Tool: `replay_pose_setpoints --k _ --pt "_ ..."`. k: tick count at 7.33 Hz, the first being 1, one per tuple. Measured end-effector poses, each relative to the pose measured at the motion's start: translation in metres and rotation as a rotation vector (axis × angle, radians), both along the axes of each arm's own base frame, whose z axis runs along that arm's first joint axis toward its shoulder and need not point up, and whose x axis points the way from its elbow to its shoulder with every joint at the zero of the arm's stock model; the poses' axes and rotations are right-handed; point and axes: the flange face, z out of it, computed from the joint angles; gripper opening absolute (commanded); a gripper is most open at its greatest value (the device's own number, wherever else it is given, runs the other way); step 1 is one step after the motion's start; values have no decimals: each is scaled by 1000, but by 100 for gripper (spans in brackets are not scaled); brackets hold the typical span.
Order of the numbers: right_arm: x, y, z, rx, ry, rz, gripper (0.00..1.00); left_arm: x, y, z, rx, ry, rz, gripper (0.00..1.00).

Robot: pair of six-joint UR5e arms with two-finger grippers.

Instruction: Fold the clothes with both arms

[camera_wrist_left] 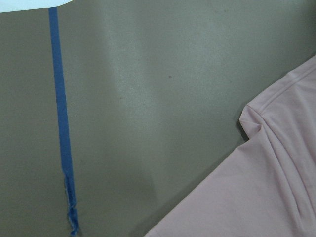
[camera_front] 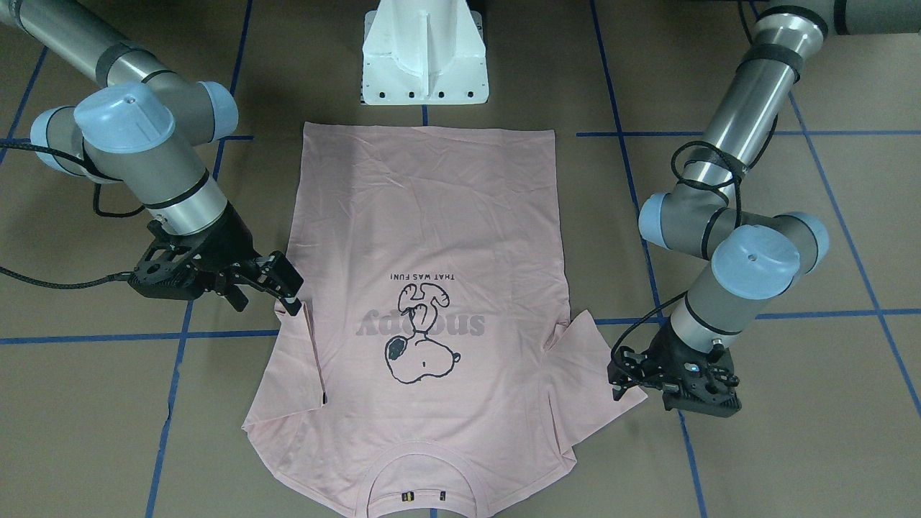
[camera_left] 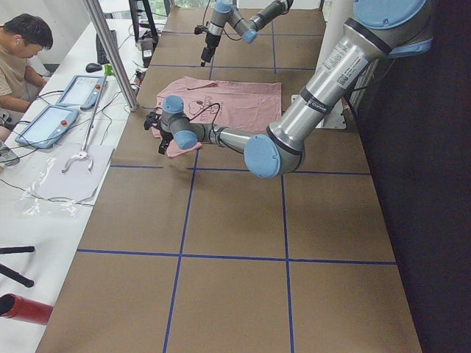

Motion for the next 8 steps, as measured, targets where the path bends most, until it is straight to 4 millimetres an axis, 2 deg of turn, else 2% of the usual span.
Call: replay_pose_setpoints --k 4,5,6,8 --pt "0 4 -2 5 -4 1 100 12 3 14 1 -8 5 47" --pt "-1 5 -4 0 -10 4 100 12 4 17 -2 -10 5 8" --pt "-2 6 -6 -7 -17 8 100 12 5 20 -5 -12 6 0" --pt "-2 7 -9 -10 -23 12 100 12 5 18 -6 -7 9 0"
